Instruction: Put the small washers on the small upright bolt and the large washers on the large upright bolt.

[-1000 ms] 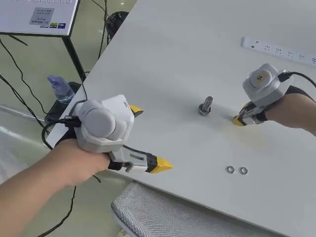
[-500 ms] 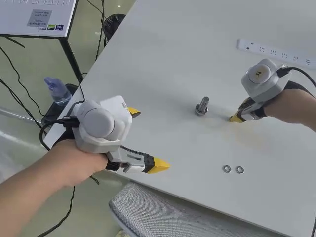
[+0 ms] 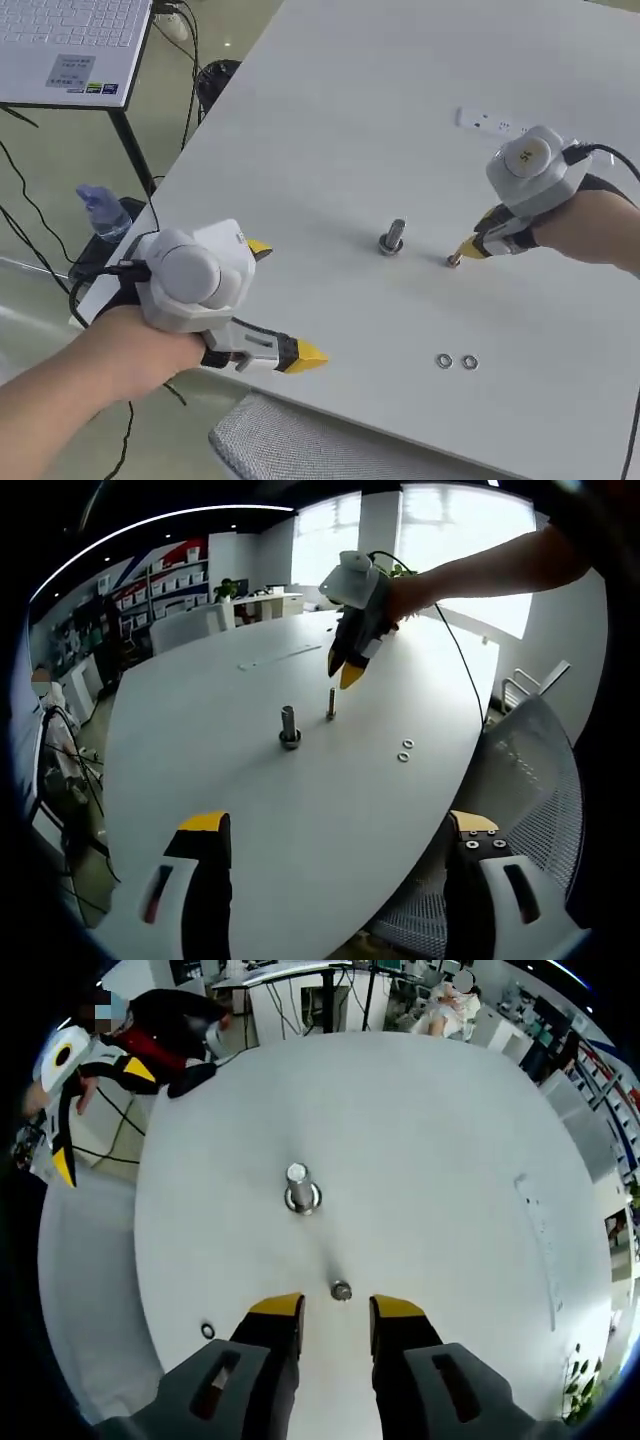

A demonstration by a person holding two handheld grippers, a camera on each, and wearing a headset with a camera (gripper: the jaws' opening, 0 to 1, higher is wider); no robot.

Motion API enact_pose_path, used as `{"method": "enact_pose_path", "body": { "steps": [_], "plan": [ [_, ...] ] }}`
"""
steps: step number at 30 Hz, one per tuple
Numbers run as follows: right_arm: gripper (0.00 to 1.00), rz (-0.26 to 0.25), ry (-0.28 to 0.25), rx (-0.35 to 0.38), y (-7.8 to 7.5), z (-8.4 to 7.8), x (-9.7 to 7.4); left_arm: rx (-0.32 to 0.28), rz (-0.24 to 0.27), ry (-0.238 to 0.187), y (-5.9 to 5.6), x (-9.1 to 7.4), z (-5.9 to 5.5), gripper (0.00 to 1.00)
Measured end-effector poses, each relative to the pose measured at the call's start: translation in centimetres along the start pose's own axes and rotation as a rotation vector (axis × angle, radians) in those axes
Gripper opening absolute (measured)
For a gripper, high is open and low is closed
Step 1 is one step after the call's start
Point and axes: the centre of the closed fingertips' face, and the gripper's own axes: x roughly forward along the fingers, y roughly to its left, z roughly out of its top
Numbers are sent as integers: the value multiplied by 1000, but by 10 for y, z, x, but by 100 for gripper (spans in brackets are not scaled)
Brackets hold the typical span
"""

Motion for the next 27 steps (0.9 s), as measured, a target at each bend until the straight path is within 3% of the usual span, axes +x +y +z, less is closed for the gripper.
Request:
{"method": "enact_pose_path", "body": {
  "steps": [3,8,12,20,27],
  "plan": [
    [27,2,1,0,7,-3,-9,-32,-7,-19,1,1,-4,88],
    [27,-16,-2,-12,17,-9,-23,-30,-15,1,-1,5,-16,88],
    [27,-3,-11,-2,30,-17,-28,-39,-13,17,1,5,-24,87],
    [27,6,-11,-4,51,-34,-36,-33,-8,12,-2,1,-20,88],
    [27,23,-49,19,68,-39,-45,-23,-4,4,-5,-3,-14,88]
  ]
}}
